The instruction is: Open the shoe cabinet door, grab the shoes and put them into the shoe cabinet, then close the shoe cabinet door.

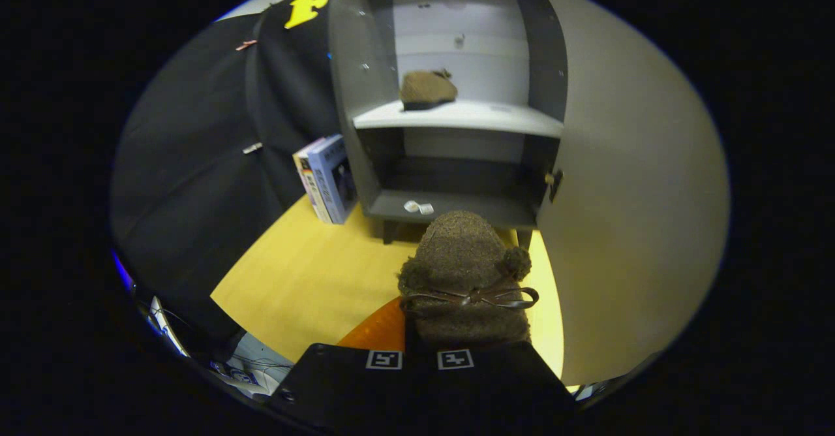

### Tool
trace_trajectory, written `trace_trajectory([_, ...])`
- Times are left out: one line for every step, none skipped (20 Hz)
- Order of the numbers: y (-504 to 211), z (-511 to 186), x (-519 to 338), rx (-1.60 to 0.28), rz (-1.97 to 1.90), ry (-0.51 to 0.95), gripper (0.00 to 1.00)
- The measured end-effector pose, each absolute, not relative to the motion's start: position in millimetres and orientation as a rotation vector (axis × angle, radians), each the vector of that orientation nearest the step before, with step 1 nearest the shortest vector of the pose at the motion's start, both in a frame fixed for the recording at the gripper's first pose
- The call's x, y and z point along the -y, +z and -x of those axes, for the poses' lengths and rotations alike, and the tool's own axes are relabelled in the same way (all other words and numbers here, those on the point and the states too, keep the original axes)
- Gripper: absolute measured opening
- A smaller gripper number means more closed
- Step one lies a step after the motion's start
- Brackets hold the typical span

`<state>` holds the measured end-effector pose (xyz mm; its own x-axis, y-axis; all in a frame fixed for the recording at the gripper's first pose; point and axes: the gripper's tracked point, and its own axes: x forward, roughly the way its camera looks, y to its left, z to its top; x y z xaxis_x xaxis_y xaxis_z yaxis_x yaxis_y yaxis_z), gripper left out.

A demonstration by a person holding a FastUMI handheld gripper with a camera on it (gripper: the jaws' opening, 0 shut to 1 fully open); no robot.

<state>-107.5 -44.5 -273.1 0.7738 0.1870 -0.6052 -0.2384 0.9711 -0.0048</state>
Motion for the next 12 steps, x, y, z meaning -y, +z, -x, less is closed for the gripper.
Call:
trace_trajectory([-256.6,107.2,41.6,-0.628,0.095,0.234,0.05])
trace_trajectory([-240.4,103.2,38.9,-0.607,0.091,0.229,0.05])
trace_trajectory([-223.1,95.7,37.4,-0.585,0.08,0.215,0.05])
trace_trajectory([-206.6,85.3,37.6,-0.562,0.072,0.19,0.05])
trace_trajectory([-192.1,71.7,40.2,-0.54,0.064,0.156,0.05])
trace_trajectory([-177.6,58.6,40.1,-0.52,0.05,0.124,0.05])
trace_trajectory([-162.1,45.2,39.6,-0.498,0.032,0.099,0.05])
trace_trajectory([-149.4,30.4,39.1,-0.476,0.016,0.076,0.05])
trace_trajectory([-138.6,15.9,38.1,-0.461,0.004,0.056,0.05])
trace_trajectory([-129.4,0.7,38.0,-0.448,-0.005,0.038,0.05])
trace_trajectory([-120.7,-13.8,39.7,-0.439,-0.009,0.019,0.05])
trace_trajectory([-111.2,-27.9,40.8,-0.429,-0.012,0.002,0.05])
